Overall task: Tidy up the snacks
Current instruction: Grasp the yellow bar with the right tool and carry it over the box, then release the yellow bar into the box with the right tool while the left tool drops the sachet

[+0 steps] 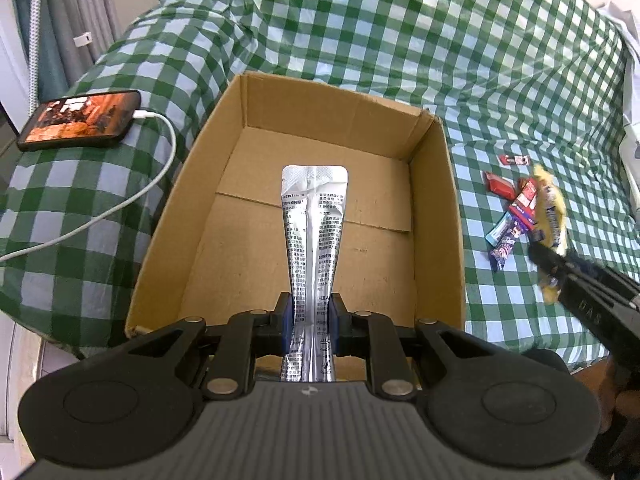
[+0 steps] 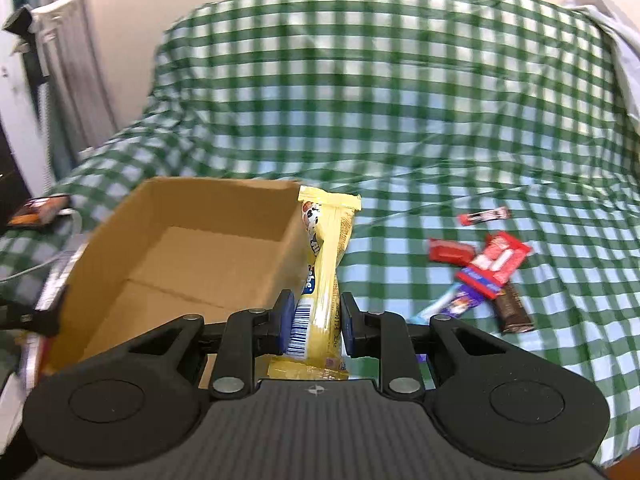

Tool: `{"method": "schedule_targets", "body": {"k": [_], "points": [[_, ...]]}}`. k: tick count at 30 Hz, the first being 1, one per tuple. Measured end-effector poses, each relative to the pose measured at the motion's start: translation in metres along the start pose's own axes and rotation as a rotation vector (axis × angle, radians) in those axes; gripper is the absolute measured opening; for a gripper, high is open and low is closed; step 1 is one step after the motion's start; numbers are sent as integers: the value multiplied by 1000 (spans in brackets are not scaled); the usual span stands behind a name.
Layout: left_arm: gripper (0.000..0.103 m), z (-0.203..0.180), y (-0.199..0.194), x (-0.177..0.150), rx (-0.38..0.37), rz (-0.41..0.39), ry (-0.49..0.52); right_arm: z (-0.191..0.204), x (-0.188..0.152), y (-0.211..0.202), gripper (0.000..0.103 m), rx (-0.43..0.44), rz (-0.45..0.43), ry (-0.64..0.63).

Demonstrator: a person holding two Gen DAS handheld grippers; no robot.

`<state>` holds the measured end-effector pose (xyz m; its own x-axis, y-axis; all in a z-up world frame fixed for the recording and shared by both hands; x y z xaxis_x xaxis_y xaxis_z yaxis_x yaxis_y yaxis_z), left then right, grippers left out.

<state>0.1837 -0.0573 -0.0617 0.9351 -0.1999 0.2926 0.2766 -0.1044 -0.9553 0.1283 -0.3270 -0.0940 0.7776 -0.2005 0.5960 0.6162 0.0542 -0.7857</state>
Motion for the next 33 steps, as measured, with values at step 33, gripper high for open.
{"method": "schedule_targets", "body": {"k": [33], "points": [[21,17,46,41,74,57,0,86,24,50,26,193,121,-122]]}}
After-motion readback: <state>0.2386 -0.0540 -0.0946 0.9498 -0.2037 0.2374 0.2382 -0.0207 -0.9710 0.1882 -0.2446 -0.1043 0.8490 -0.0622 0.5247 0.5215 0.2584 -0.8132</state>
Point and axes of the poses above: each gripper's, at about its wrist camera, not at the fingertips, and y roughly the way its jaws point, z to its left, x to its top, the point moved 3 cm from there along y, roughly the way its jaws point, and after that the axes turned 14 degrees about z, right-handed, at the moved point
